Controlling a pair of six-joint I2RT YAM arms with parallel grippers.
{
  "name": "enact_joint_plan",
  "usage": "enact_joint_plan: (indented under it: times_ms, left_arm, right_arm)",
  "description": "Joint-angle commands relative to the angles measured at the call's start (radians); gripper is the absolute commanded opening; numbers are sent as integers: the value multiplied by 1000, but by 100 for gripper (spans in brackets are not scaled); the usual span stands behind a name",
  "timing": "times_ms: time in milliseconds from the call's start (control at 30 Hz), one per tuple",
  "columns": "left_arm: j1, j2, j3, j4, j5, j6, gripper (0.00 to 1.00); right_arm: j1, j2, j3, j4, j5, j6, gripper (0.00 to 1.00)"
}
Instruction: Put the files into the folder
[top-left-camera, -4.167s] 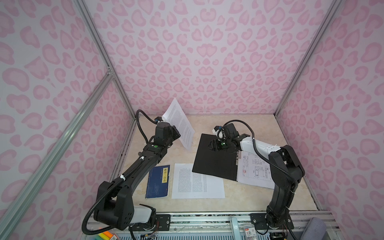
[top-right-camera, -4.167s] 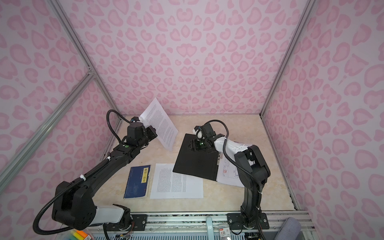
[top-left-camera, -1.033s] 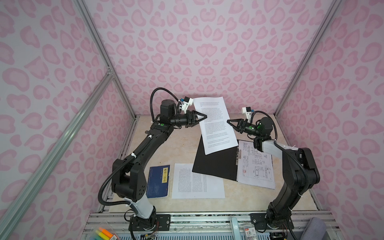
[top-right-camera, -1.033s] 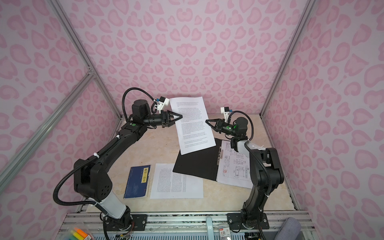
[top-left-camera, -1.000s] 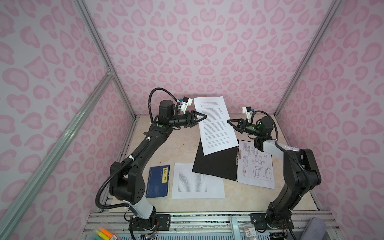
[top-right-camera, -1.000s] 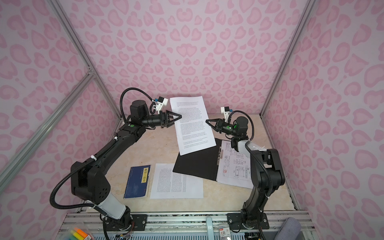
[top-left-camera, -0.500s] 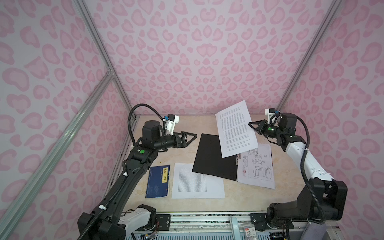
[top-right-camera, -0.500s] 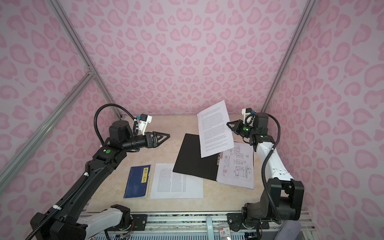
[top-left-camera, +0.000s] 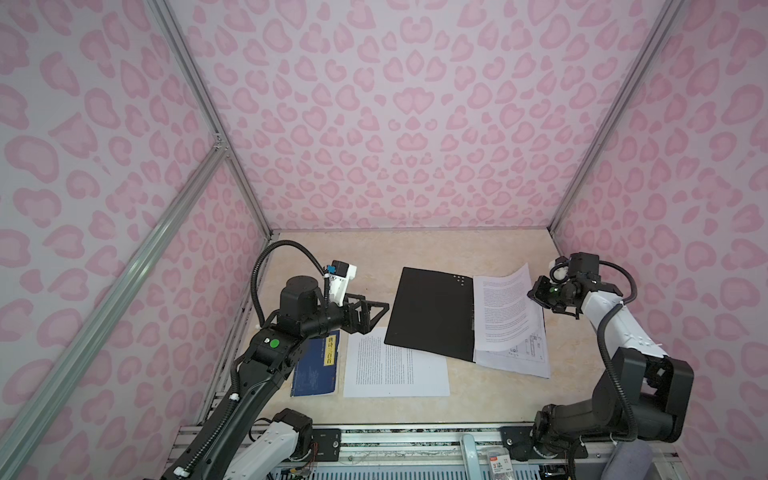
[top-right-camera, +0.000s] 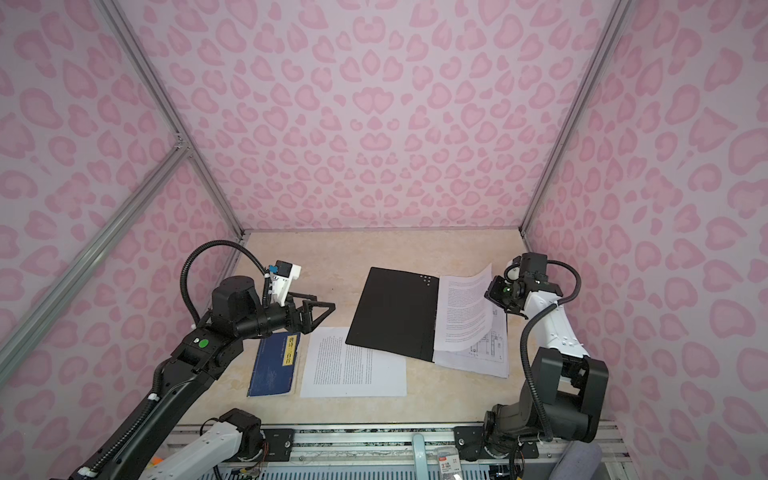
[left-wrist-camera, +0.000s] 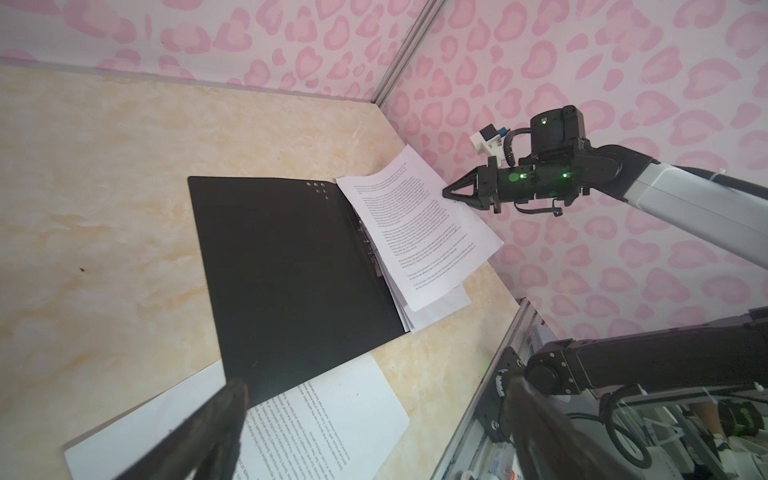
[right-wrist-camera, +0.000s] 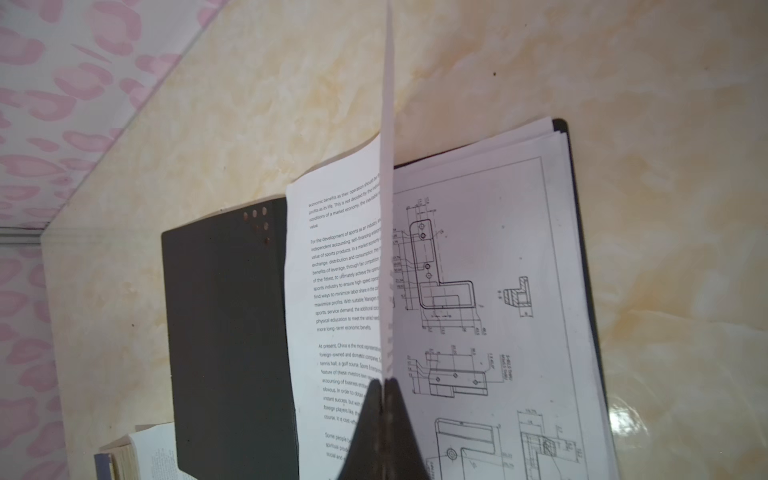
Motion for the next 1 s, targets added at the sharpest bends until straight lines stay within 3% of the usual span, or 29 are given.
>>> enact_joint_plan:
  times_ms: [0, 400, 967]
  left_arm:
    - [-9, -18, -3, -12, -46, 35, 98]
    - [-33, -37, -13, -16, -67, 41, 98]
    - [-35, -36, -18, -10, -61, 35, 98]
  right_arm:
    - [-5, 12, 13, -56, 108, -69, 0]
    - [-52, -10, -38, -56, 201, -74, 0]
    - [-67, 4, -81, -13, 142, -94, 0]
